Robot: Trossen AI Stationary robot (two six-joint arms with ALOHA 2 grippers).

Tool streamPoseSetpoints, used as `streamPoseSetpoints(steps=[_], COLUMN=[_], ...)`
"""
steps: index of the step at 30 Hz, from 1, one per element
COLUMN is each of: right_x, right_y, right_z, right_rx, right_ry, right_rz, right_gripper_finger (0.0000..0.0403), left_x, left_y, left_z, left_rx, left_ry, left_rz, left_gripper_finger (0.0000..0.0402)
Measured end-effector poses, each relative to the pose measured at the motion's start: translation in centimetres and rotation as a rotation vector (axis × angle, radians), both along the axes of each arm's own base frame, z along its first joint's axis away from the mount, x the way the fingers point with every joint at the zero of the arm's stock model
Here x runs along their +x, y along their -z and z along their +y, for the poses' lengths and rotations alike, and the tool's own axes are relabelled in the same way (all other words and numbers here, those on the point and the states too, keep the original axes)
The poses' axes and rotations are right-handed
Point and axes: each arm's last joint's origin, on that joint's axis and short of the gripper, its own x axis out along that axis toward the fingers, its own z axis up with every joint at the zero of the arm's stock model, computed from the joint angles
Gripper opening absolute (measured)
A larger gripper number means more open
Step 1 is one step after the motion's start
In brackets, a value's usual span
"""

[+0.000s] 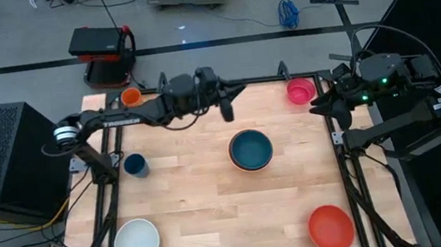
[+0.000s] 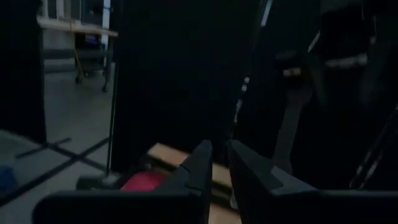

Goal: Nest bowls inside each other
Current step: Stack the white bowl into the blue bowl

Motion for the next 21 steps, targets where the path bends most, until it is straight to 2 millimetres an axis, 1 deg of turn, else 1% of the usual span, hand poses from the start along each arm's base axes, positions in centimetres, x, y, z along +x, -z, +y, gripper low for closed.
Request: streamPoseSetpoints(steps=[4,8,12,17,21], right_x=[0.0,0.0,0.0,0.0,0.1], right_y=[0.0,0.0,0.0,0.0,0.0], right_z=[0.0,-0.1,-0.1,-0.2,-0.2], right_rx=[-0.003,-0.006,-0.009,-0.013,0.003], right_ry=[0.016,0.032,0.049,0.069,0.083], right_rz=[0.000,-0.001,-0.001,-0.002,-0.004], right_gripper_finger=[0.0161,0.0162,0.0163,0.0164,0.0162], left_x=[-3.6,-7.3,-10.9,-15.1,-17.8], left_y=[0.0,0.5,1.7,3.9,4.6], left_z=[-1.9,-3.6,-5.0,-6.5,-7.9], left_rx=[-0.049,-0.096,-0.141,-0.195,-0.271], left_ry=[0.031,0.061,0.087,0.117,0.223], left_rz=[0.051,0.104,0.158,0.228,0.352], left_gripper_finger=[0.0041,0.0044,0.0047,0.0051,0.0054])
